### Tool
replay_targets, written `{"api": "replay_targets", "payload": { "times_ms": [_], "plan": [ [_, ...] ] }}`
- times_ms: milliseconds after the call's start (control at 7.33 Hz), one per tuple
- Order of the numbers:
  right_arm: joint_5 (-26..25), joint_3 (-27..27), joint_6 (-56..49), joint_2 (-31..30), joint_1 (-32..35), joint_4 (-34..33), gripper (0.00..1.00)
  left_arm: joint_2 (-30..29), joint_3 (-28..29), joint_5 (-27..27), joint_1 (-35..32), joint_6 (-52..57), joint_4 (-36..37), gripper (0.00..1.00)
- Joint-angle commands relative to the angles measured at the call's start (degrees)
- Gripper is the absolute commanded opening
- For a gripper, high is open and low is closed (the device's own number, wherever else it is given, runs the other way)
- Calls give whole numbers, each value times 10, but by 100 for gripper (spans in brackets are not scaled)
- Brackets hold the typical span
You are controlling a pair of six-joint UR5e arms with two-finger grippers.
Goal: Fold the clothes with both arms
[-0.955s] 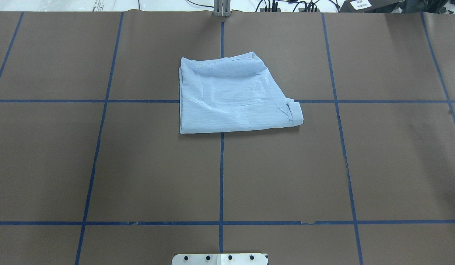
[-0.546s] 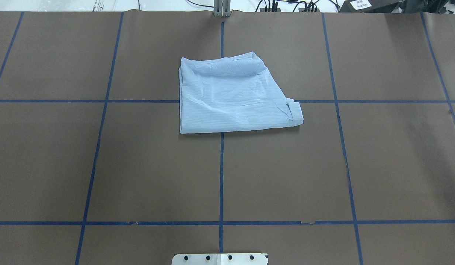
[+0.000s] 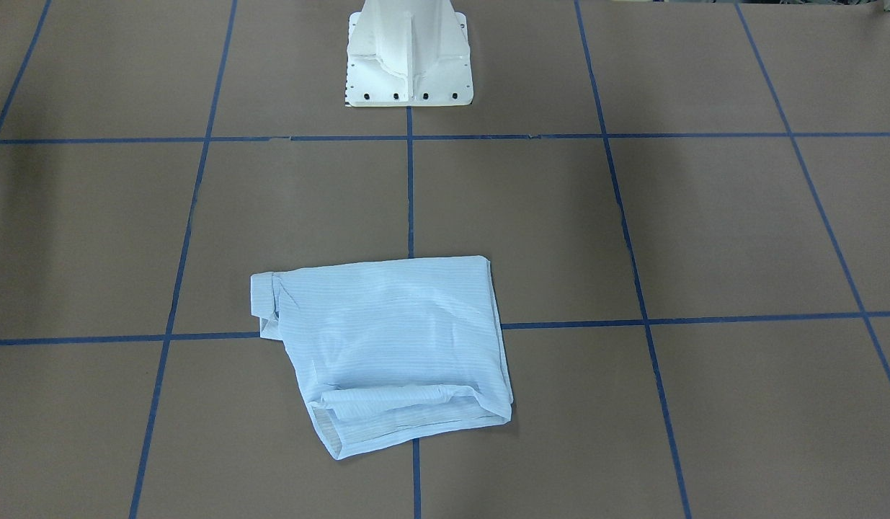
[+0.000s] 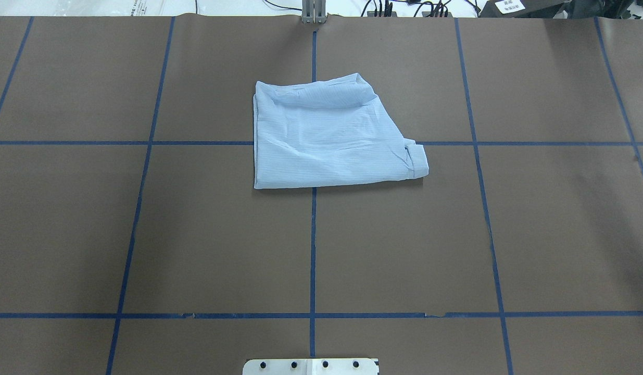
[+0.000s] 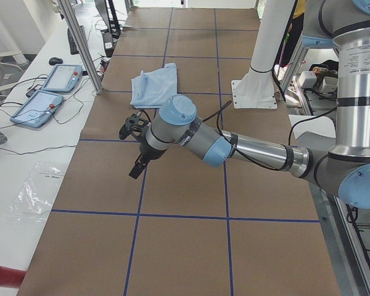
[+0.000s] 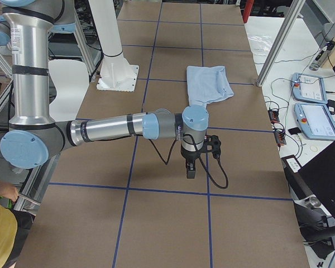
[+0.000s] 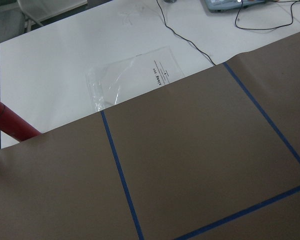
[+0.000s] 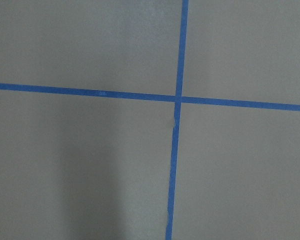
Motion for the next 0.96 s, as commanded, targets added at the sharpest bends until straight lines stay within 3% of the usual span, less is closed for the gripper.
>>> {"api": "replay_targets", "payload": {
  "times_ms": [0, 273, 546, 819],
  "plan": [
    [4, 5, 0, -2, -4, 1, 100, 7, 16, 0, 0, 0, 5, 100],
    [4, 3, 0, -3, -4, 1, 100, 5, 35, -4, 1, -1, 5, 100],
    [4, 2, 0, -3, -5, 5, 100, 5, 66, -57, 1, 0, 43, 100],
    [-2, -2, -2, -3, -7, 6, 100, 6, 80, -50, 2, 1, 38, 100]
  ]
}}
